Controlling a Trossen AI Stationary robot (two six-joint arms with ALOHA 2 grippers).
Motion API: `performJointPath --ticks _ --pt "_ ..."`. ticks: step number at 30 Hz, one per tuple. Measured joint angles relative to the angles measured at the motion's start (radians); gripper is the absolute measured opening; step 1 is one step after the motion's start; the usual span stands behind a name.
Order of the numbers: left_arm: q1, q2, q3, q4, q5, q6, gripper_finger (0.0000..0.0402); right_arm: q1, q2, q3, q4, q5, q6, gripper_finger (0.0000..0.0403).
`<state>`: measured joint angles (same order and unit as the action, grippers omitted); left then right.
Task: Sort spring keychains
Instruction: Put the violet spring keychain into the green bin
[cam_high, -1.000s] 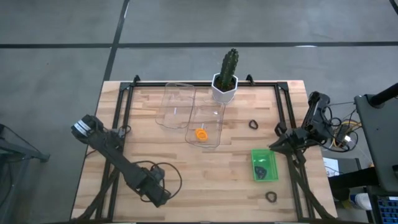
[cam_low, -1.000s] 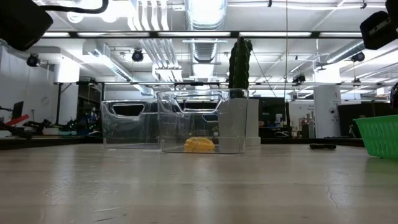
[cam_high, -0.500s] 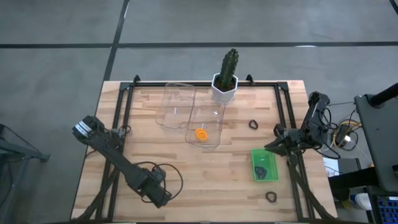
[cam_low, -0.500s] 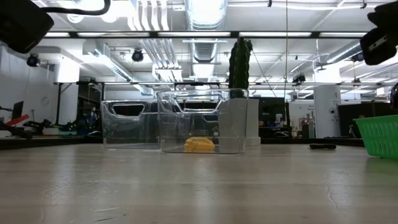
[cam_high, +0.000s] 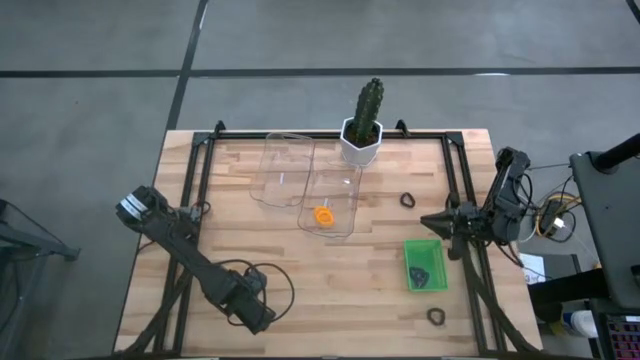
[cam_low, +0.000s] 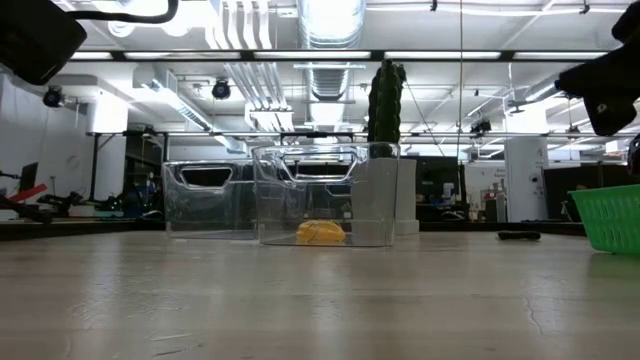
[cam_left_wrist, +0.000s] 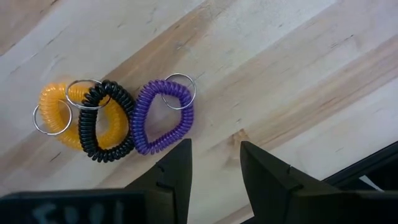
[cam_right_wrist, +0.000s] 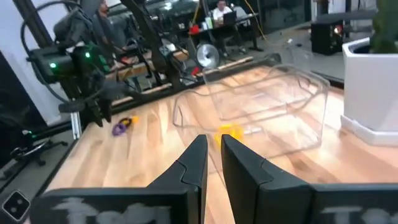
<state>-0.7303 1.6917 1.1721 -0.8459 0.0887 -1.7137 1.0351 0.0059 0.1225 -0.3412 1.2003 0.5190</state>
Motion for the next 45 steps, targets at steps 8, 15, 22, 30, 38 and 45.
performJointPath --ticks 8,15,22,30,38,45 --pt "0.0 -0.002 0.0 -0.001 0.0 0.014 0.0128 -0.013 0.001 0.012 -0.12 -0.026 0.141 0.0043" --pt "0.0 -0.002 0.0 0.0 0.002 -0.046 0.0128 -0.019 0.002 0.011 -0.112 -0.067 0.187 0.0043" --pt "0.0 -0.002 0.0 0.014 0.002 -0.059 0.0128 -0.02 0.002 0.009 -0.107 -0.091 0.243 0.0043" --pt "0.003 -0.002 -0.015 0.032 0.001 -0.049 0.0128 -0.074 0.002 0.037 -0.09 -0.203 0.205 0.0043" --pt "0.006 -0.002 -0.034 0.054 0.001 -0.043 0.0128 -0.224 0.002 0.111 -0.206 -0.317 0.185 0.0043" --pt "0.006 -0.002 -0.038 0.068 0.001 -0.044 0.0128 -0.321 0.001 0.133 -0.21 -0.345 0.133 0.0043"
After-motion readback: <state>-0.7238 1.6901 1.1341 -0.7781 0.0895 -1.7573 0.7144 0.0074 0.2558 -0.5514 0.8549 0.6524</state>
